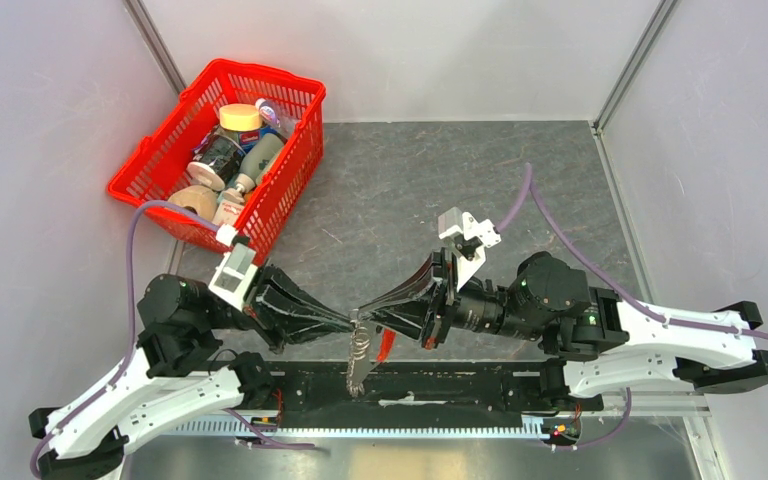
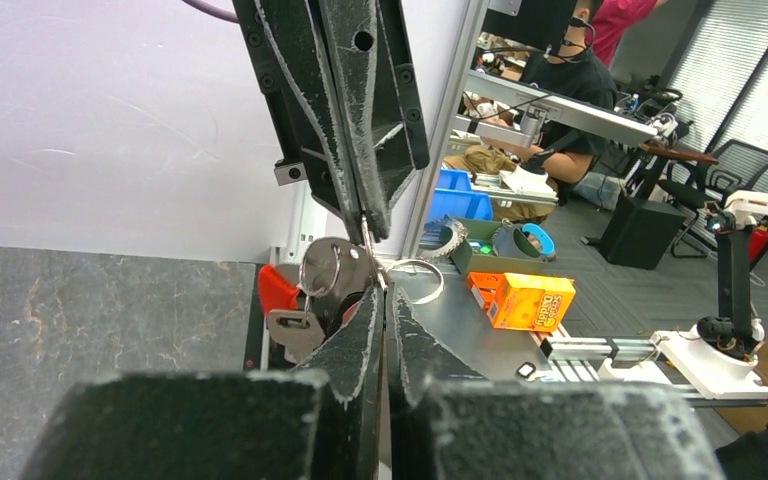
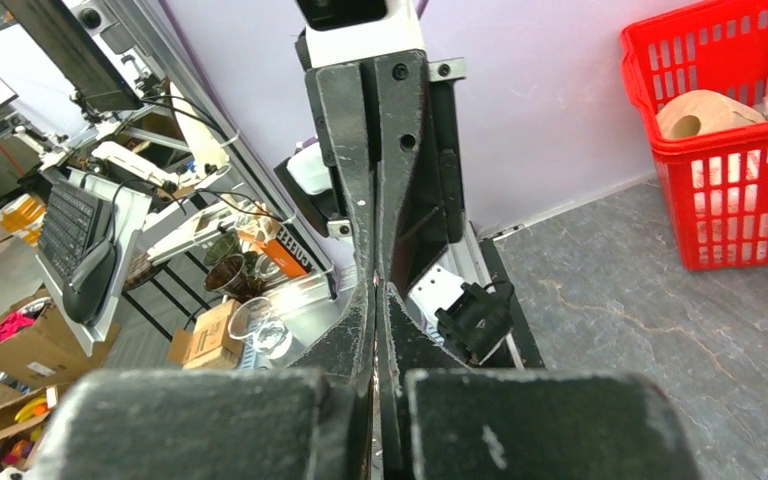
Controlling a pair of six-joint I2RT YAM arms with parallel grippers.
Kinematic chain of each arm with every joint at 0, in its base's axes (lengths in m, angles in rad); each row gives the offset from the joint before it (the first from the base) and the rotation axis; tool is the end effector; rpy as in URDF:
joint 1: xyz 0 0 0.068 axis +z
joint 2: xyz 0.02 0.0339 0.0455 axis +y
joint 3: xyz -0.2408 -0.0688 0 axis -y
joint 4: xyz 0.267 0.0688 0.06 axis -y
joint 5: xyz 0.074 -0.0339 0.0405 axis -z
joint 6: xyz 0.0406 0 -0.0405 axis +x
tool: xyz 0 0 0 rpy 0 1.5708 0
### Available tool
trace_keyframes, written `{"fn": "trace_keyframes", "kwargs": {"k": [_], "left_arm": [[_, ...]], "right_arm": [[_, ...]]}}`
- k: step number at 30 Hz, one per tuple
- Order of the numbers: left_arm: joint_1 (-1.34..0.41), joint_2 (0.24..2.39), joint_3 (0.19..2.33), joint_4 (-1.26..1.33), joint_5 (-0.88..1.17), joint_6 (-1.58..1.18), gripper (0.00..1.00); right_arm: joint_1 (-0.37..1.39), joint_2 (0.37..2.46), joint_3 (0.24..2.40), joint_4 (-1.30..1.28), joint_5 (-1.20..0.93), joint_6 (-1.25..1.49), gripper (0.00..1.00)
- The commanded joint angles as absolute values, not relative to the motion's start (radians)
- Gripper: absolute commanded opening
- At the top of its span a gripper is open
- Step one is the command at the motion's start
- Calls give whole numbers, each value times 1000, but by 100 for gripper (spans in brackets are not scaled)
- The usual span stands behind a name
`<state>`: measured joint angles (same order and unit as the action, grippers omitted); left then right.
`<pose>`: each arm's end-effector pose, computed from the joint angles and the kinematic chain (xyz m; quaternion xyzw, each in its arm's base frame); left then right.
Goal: Put the keys on the keyring
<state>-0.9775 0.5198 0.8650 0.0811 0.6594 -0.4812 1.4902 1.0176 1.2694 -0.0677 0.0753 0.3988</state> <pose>0.0568 -0.1288 0.4238 0.3897 0.4298 -0.6608 0.4762 0.0231 0.2486 0.4640 -0.3067 0.5609 0.6086 0.4700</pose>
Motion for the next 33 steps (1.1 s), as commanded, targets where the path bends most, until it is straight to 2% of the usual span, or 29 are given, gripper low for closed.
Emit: {"fn": "trace_keyframes", "kwargs": {"k": [1, 8, 9, 12, 16, 24, 33], "left_arm": [[-976, 486, 866, 78, 653, -489, 11], [-977, 434, 842, 44, 605, -482, 40], [-976, 429, 841, 35, 597, -479, 49], [-976, 420, 836, 12, 577, -472, 62], [-976, 407, 828, -26, 546, -460, 66], [-976, 383, 812, -93, 469, -449, 66], [-976, 330, 779, -108, 436, -463, 66]], "right_arm": [[1490, 955, 1242, -23, 179, 378, 0], [1489, 933, 1221, -70, 271, 365, 0], [1489, 930, 1217, -76, 282, 363, 0], [1489, 924, 1209, -93, 315, 351, 0], [1490, 913, 1188, -111, 365, 331, 0], [1474, 925, 1145, -174, 532, 328, 0], [1284, 1022, 1087, -215, 434, 455, 0]]}}
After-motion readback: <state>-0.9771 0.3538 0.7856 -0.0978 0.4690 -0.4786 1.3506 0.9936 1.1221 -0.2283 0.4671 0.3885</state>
